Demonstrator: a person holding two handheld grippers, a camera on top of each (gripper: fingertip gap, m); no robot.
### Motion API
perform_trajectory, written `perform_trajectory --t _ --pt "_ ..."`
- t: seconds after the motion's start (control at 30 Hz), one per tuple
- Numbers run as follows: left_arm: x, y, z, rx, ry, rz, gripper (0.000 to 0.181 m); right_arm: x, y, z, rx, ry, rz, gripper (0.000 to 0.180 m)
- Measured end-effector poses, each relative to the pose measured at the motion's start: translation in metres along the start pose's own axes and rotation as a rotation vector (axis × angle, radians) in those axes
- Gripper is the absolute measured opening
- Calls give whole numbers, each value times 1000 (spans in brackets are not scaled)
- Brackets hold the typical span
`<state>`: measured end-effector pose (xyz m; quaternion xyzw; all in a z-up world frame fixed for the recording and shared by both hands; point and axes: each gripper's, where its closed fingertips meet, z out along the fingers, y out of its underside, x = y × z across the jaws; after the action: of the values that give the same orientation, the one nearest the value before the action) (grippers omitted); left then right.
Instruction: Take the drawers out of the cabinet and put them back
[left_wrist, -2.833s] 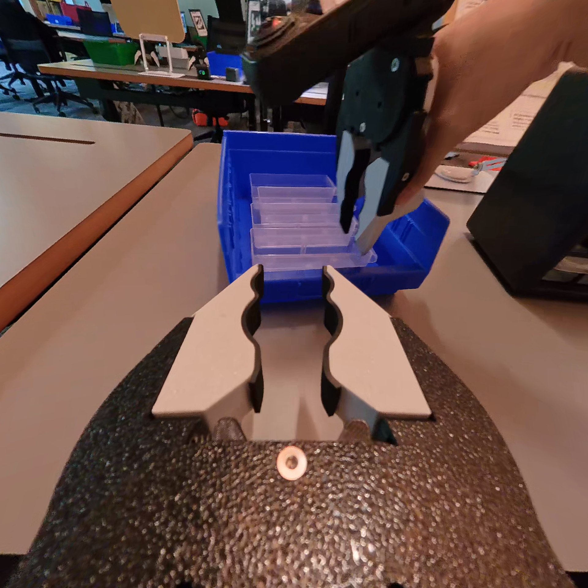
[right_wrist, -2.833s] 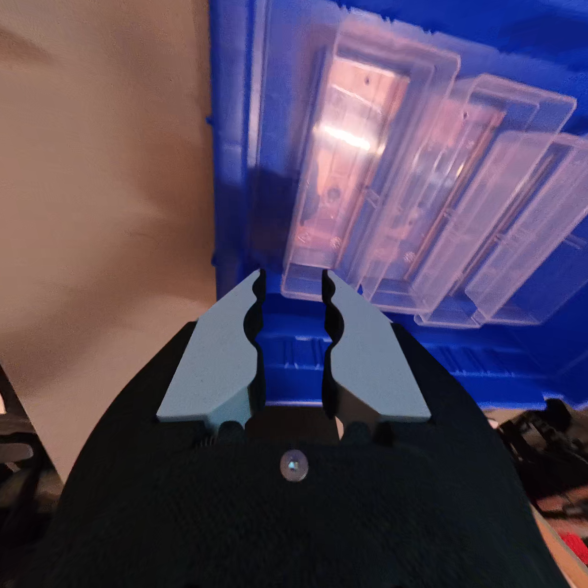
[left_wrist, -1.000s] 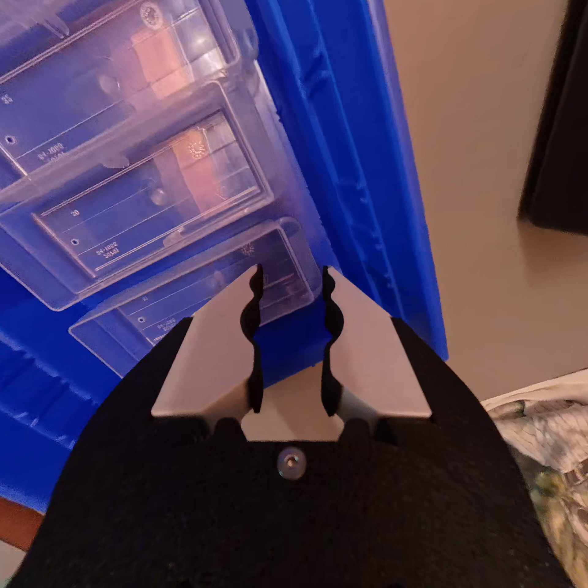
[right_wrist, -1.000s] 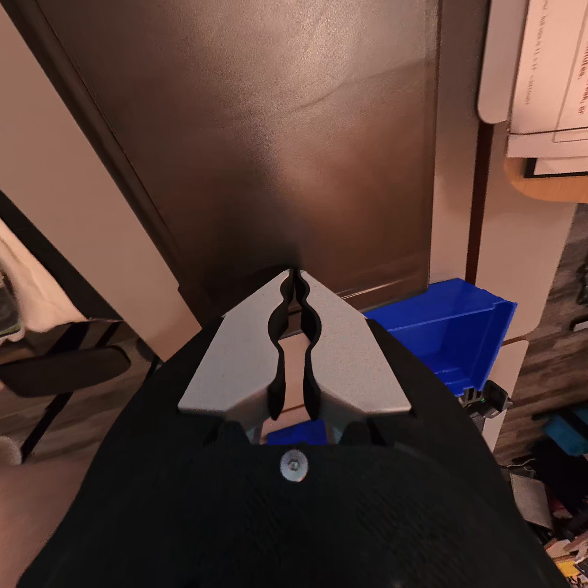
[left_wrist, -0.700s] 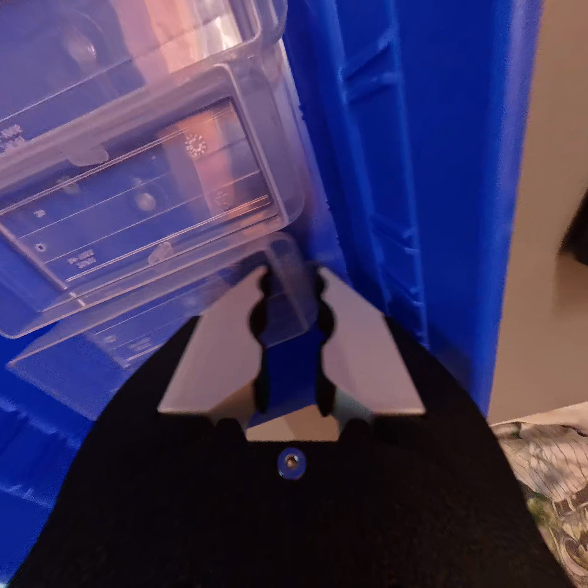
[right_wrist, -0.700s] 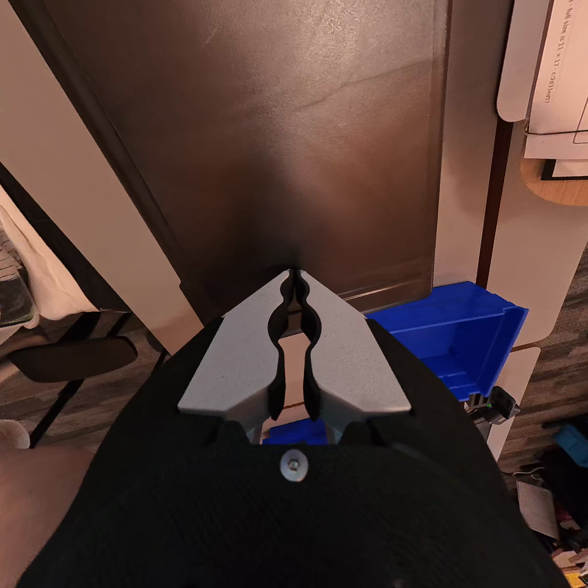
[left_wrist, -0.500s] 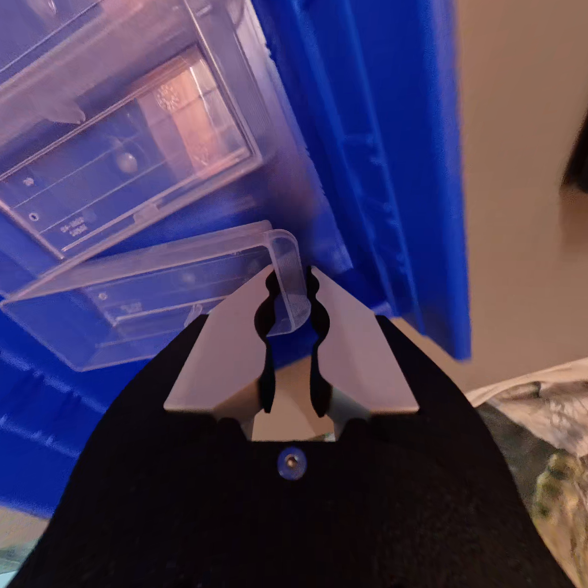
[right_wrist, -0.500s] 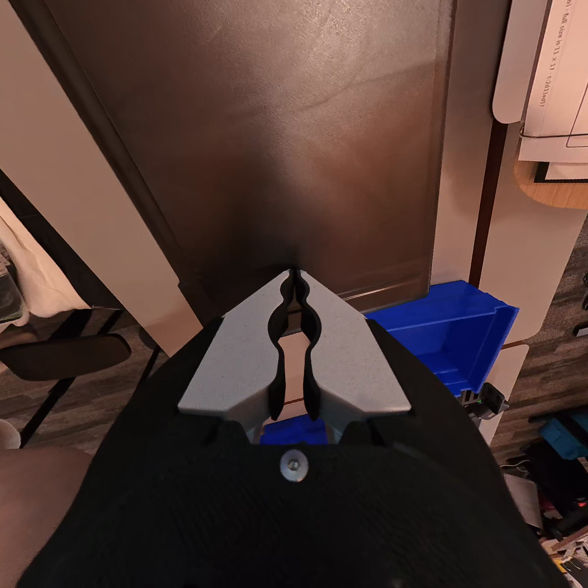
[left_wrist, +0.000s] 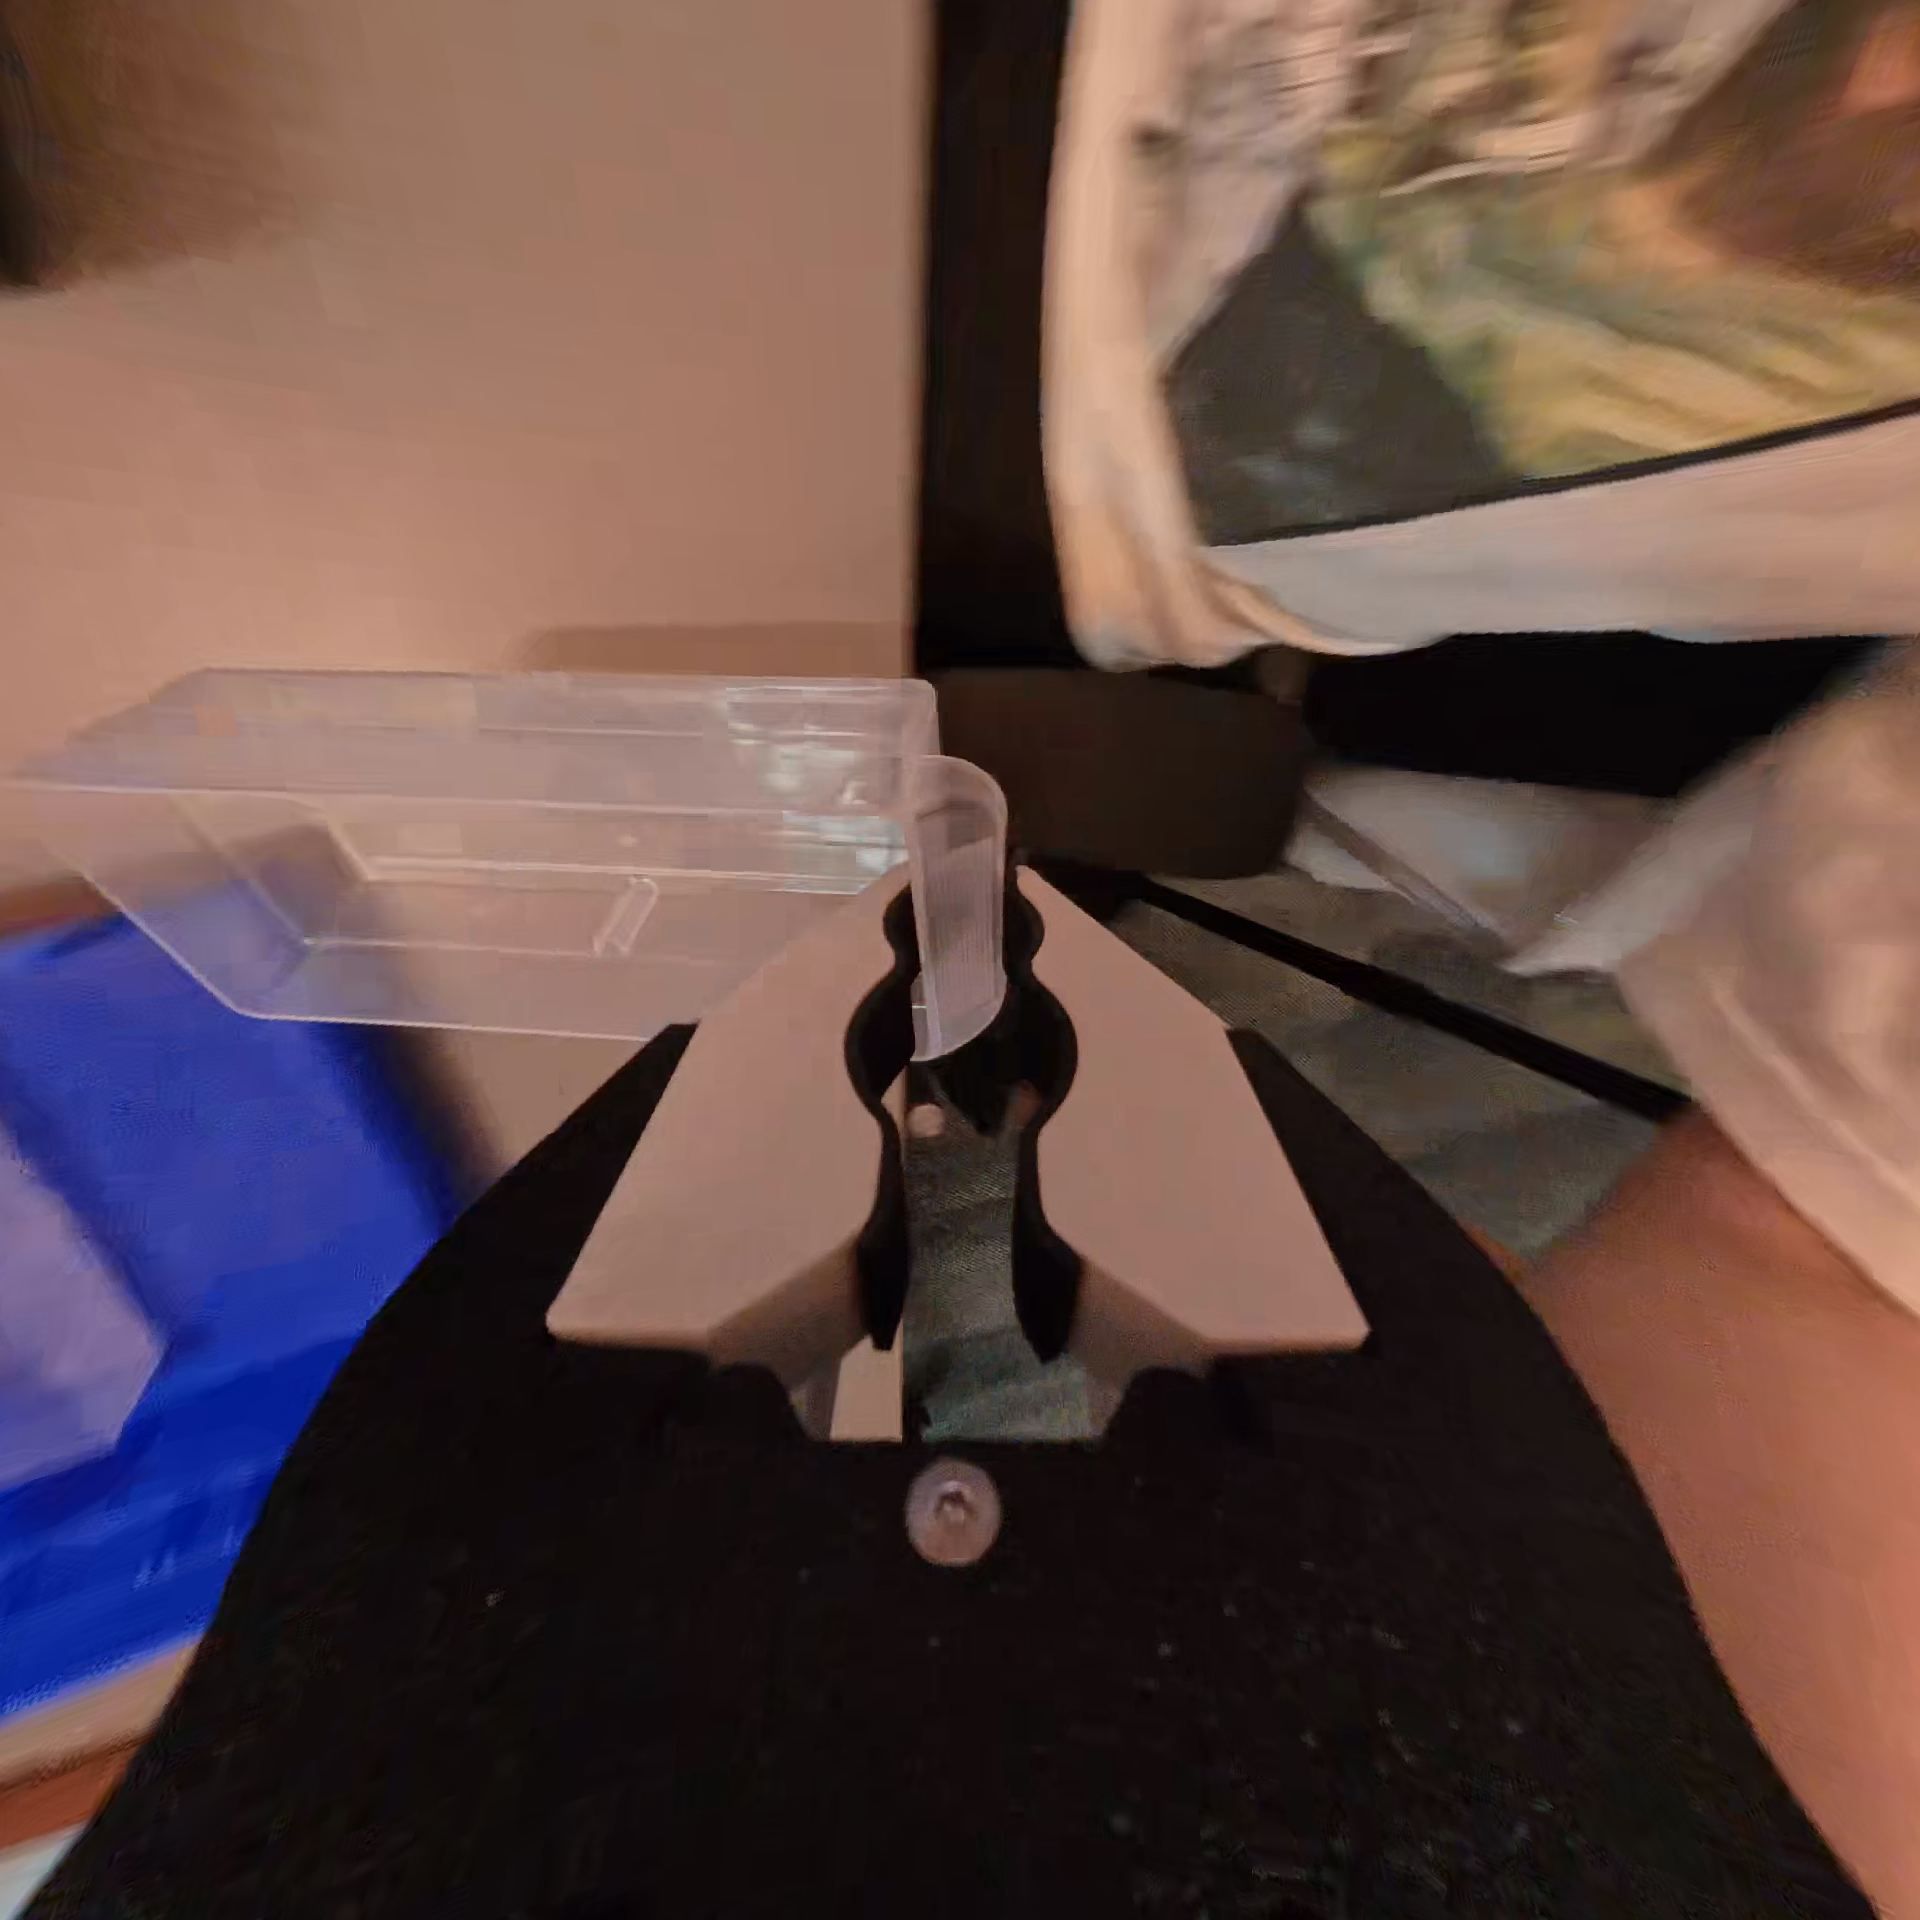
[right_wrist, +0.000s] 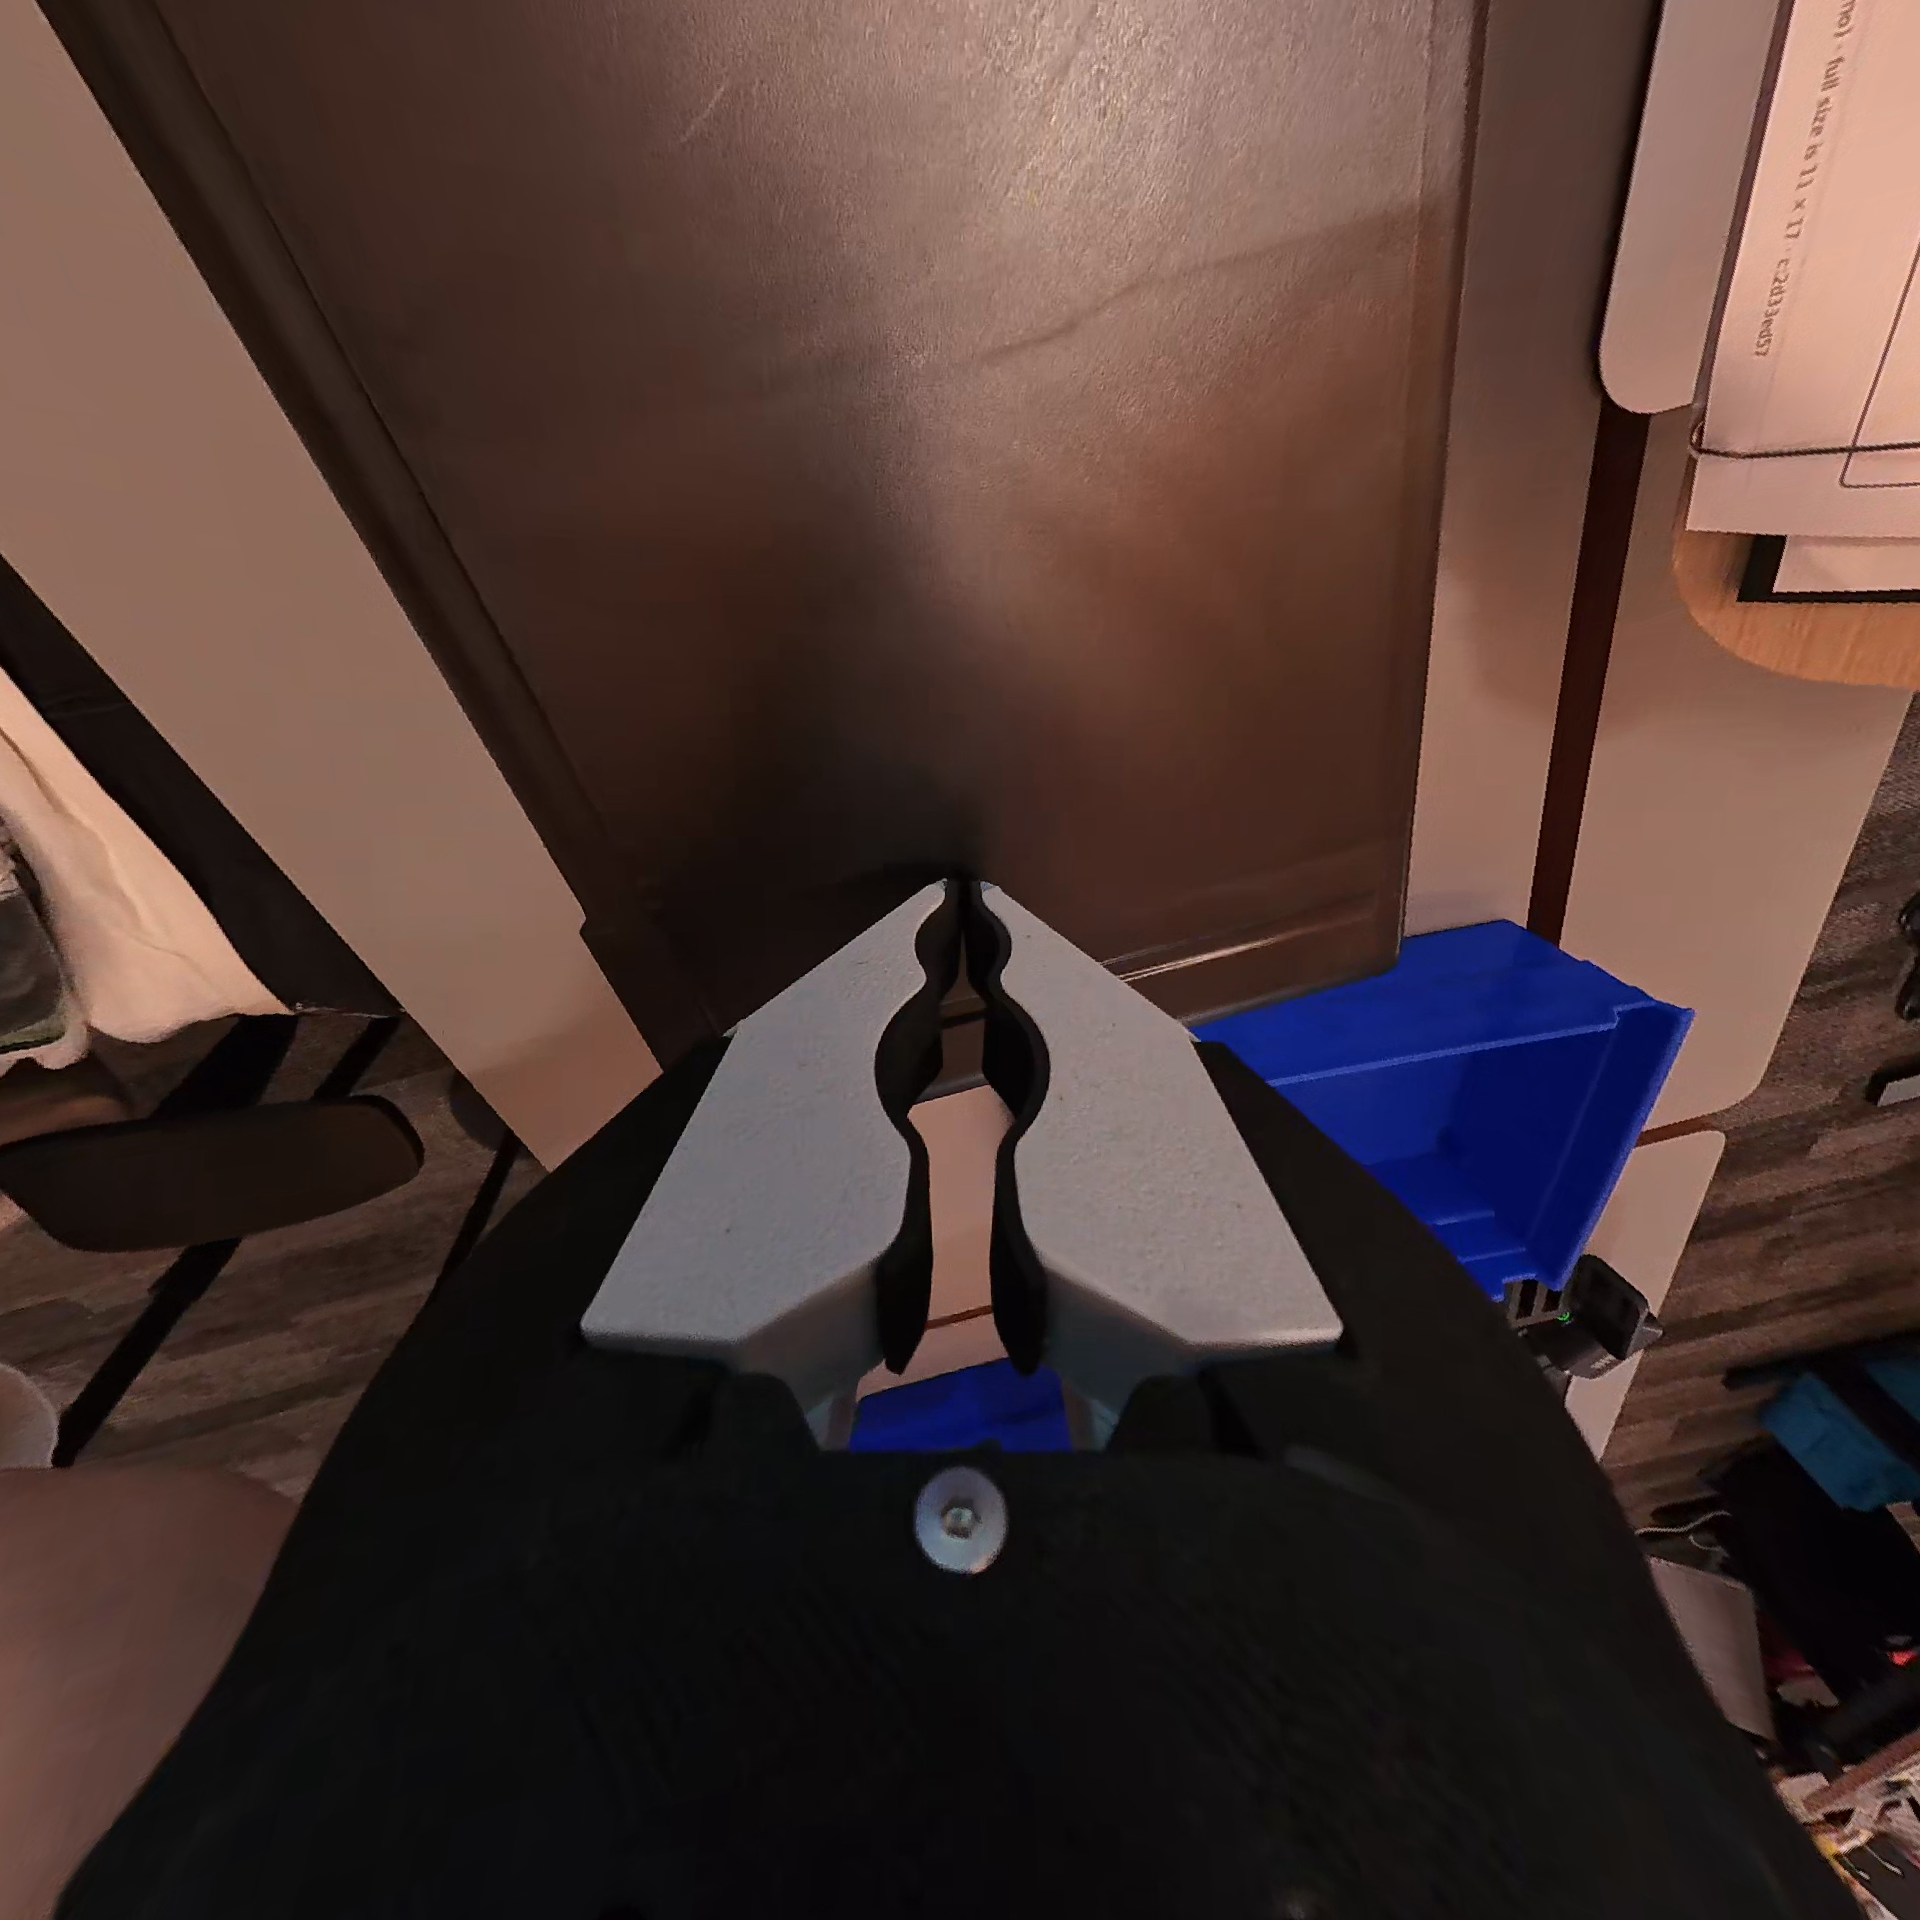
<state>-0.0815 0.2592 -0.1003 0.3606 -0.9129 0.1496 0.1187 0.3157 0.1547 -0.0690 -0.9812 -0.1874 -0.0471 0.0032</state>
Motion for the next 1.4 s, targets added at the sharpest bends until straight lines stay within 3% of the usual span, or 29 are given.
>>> perform_trajectory --t 0.1,0.2,0.6,1.4 --pt "36 -24 4 -97 164 103 10 0 0 0 -10 7 1 0" --pt "28 -41 12 -222 207 146 10 0 0 0 -20 19 18 0" --pt "-19 -128 25 -352 192 233 11 0 0 0 -68 15 10 0" --pt "-85 -139 49 -458 121 139 10 0 1 0 -99 1 -16 0"
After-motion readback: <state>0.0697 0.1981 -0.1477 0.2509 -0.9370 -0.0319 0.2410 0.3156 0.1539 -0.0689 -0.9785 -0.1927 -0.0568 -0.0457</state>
